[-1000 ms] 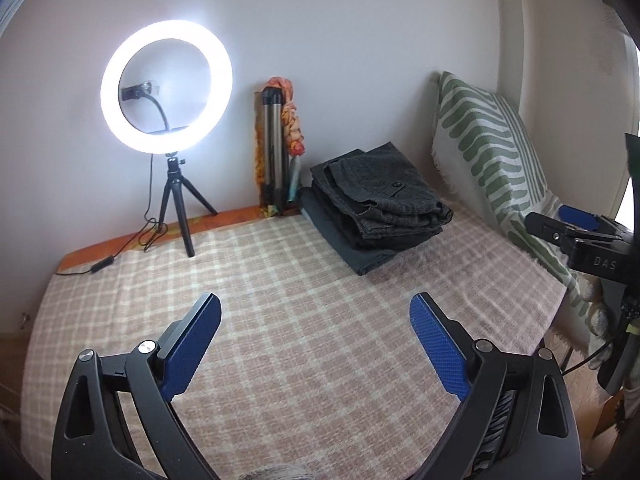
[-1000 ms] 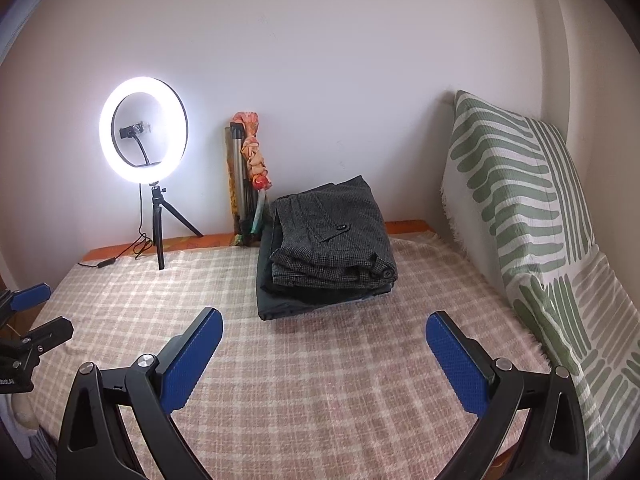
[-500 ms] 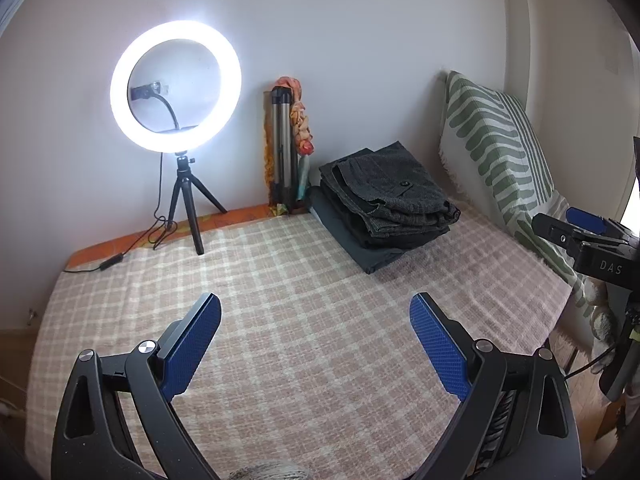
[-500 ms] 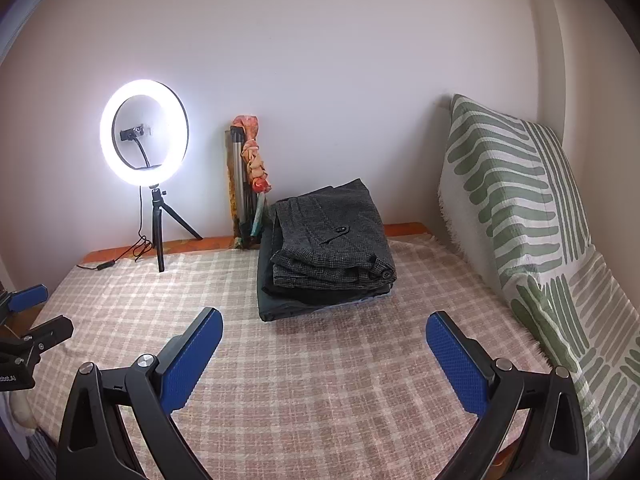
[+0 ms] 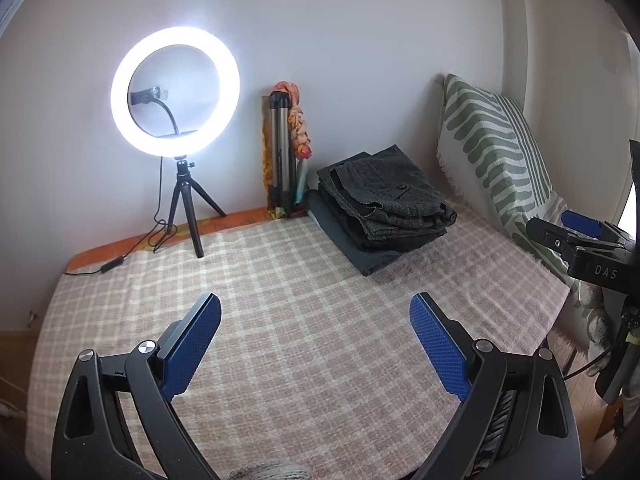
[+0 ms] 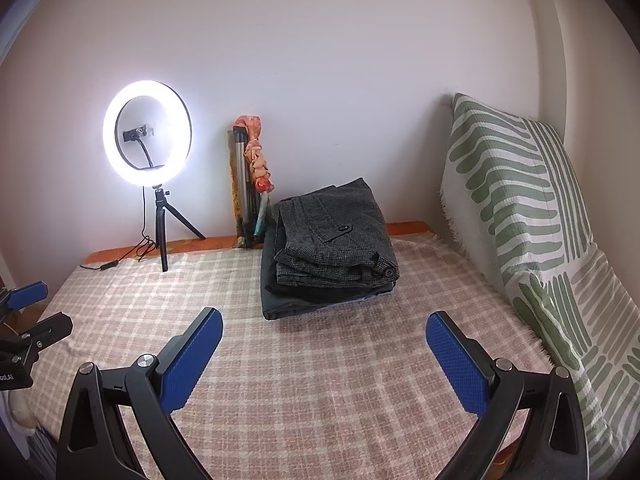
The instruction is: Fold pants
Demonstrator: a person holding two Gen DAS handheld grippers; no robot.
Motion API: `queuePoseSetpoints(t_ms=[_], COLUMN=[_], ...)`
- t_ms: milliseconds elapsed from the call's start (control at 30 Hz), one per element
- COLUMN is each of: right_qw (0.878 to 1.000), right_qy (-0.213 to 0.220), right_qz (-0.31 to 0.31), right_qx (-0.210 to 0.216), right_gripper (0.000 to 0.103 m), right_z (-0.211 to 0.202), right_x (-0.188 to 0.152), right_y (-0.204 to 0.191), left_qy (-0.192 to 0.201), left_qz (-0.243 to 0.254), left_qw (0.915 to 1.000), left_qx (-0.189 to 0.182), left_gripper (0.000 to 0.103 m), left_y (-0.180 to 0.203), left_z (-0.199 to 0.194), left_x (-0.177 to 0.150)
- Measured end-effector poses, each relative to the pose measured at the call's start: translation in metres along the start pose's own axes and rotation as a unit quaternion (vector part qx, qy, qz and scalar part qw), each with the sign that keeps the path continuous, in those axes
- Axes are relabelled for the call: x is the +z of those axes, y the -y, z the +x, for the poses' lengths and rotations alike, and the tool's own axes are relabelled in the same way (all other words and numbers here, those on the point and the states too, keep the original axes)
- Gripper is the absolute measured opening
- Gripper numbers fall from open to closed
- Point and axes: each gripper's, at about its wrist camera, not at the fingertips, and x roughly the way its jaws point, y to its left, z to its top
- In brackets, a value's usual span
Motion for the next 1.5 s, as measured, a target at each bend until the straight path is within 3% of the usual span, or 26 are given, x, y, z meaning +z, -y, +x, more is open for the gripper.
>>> queuePoseSetpoints(t_ms=[1500], right_qw=[1.000], right_qy=[-0.010], right_qz=[0.003], right_qx=[0.010], right_gripper=[0.103], right_z=[0.0051], right_x=[-0.0029], right_y=[-0.0063], left_qy=[0.000], left_qz=[0.002], left_qw=[1.0000], left_qx=[-0.001], left_gripper=[0.095], left_y=[-0.0016], left_z=[-0.0008], left_x=[0.0023])
